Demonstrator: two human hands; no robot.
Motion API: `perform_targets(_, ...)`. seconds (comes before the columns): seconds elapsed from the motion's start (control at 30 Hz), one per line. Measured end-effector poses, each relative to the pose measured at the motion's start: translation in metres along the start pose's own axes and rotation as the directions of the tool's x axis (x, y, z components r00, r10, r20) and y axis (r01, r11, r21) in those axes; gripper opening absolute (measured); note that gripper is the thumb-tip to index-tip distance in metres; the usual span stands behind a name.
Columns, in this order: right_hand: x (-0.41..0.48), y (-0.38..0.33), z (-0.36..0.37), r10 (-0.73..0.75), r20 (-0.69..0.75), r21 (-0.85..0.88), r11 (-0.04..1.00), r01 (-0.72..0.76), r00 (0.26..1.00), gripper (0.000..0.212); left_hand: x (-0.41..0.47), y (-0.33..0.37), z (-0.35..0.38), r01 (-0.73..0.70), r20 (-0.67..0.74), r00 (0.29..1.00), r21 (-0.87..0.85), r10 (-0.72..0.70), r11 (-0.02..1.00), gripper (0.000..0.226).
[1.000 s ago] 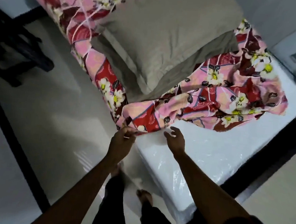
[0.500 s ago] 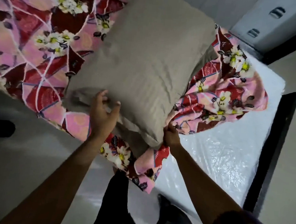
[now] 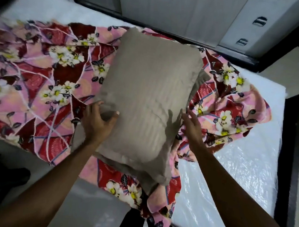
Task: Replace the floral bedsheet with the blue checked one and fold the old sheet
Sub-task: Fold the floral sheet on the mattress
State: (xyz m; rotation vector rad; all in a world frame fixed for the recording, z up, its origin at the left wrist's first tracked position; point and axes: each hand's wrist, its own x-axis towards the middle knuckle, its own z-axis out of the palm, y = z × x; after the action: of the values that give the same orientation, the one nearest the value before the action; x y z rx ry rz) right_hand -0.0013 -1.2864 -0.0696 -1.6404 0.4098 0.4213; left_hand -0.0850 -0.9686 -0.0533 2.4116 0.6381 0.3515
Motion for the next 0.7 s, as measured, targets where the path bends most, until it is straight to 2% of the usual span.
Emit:
perform_targets(0.1,0.032,-0.018,0.029,0.047,0.038,-0.025,0.999,-0.046,0.998,0.076,0.046,-0.022,-0.003,0.162,0.157,0.975,-0.009,-0.159,0.987,0.105)
perform_targets(0.17,0.045,-0.019,0.043,0.031,0.056,-0.016,0.999,-0.03,0.998,0.07,0.074,-0.033,-0.001,0.32,0.265,0.922,-0.105,-0.284,0.942,0.127)
perform_targets(0.2,0.048,-0.016,0.048,0.019,0.038,-0.011,1.0,-0.019,0.999,0.067,0.085,-0.038,0.001,0.368,0.319,0.893,-0.114,-0.317,0.923,0.13)
perform_targets(0.3,0.051,-0.009,0.061,0.026,-0.032,0.012,1.0,-0.026,0.999,0.076,0.103,-0.05,0.007,0.427,0.463,0.812,-0.058,-0.355,0.902,0.118)
perform_targets(0.4,0.058,-0.005,0.07,0.027,-0.121,0.005,1.0,-0.026,0.992,0.077,0.119,-0.07,0.018,0.525,0.639,0.684,-0.096,-0.352,0.846,0.125)
perform_targets(0.47,0.063,-0.001,0.074,0.077,-0.119,0.002,0.997,-0.078,0.99,0.081,0.126,-0.08,0.027,0.585,0.714,0.617,-0.135,-0.331,0.8,0.123)
perform_targets(0.53,0.068,0.001,0.075,0.136,-0.114,0.021,0.991,-0.134,0.984,0.08,0.126,-0.08,0.032,0.63,0.765,0.577,-0.194,-0.286,0.752,0.11)
perform_targets(0.6,0.071,0.0,0.074,0.177,-0.115,0.038,0.984,-0.173,0.978,0.089,0.127,-0.082,0.037,0.673,0.792,0.545,-0.217,-0.276,0.707,0.101)
perform_targets(0.67,0.074,-0.003,0.076,0.208,-0.121,0.054,0.978,-0.203,0.971,0.102,0.131,-0.085,0.038,0.714,0.806,0.502,-0.18,-0.314,0.677,0.098)
perform_targets(0.7,0.074,-0.006,0.077,0.223,-0.126,0.075,0.974,-0.215,0.967,0.104,0.133,-0.084,0.038,0.724,0.794,0.503,-0.172,-0.34,0.668,0.094)
